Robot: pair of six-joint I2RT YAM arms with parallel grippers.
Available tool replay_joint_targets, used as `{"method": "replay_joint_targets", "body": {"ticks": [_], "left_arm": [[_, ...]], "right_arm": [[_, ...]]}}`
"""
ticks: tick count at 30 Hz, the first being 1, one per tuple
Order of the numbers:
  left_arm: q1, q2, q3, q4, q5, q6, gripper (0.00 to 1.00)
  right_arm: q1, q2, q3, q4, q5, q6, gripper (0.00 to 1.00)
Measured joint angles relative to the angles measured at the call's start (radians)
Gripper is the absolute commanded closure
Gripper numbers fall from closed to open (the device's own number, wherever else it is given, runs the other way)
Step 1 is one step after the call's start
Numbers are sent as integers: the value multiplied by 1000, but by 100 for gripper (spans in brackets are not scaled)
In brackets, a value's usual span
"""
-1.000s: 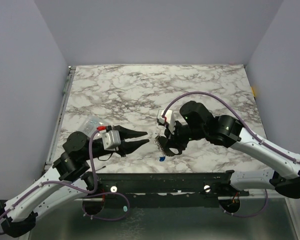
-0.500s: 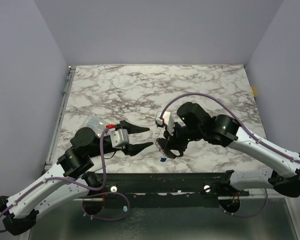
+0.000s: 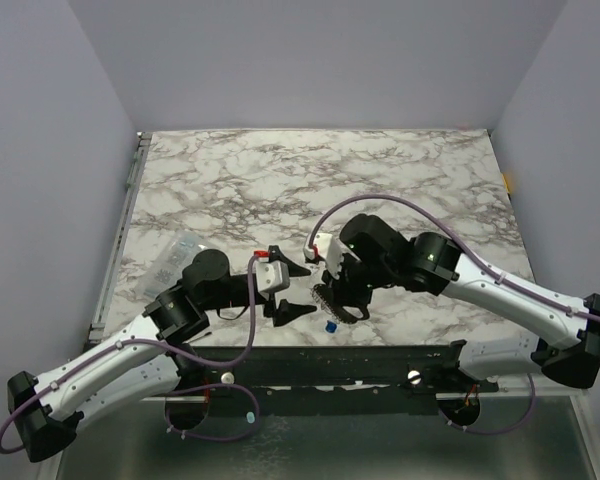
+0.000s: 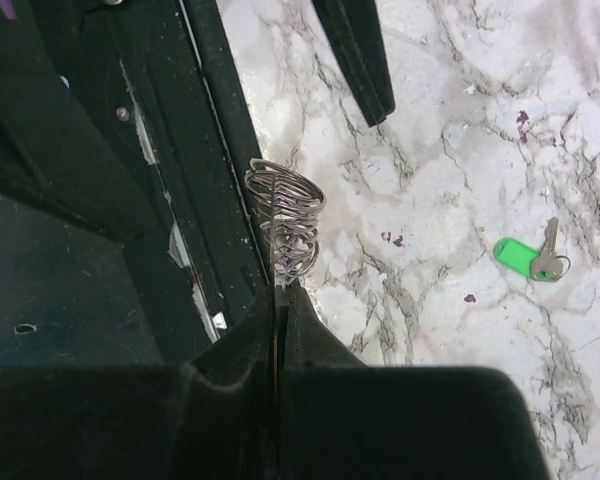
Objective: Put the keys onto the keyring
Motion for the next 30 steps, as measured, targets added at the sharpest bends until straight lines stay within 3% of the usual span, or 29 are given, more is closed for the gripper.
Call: {"method": "replay_joint_targets", "body": {"ticks": [16, 20, 25, 30], "left_arm": [[41, 151, -34, 228, 206, -93, 27], [41, 150, -69, 306, 238, -126, 23], [41, 120, -182, 448, 209, -209, 19], [41, 18, -309, 615, 84, -359, 20]], "right_arm": [[34, -120, -118, 96, 19, -70, 99], [34, -164, -140, 136, 32, -83, 99], [34, -216, -151, 192, 37, -90, 99], [34, -222, -151, 209, 35, -97, 99]]}}
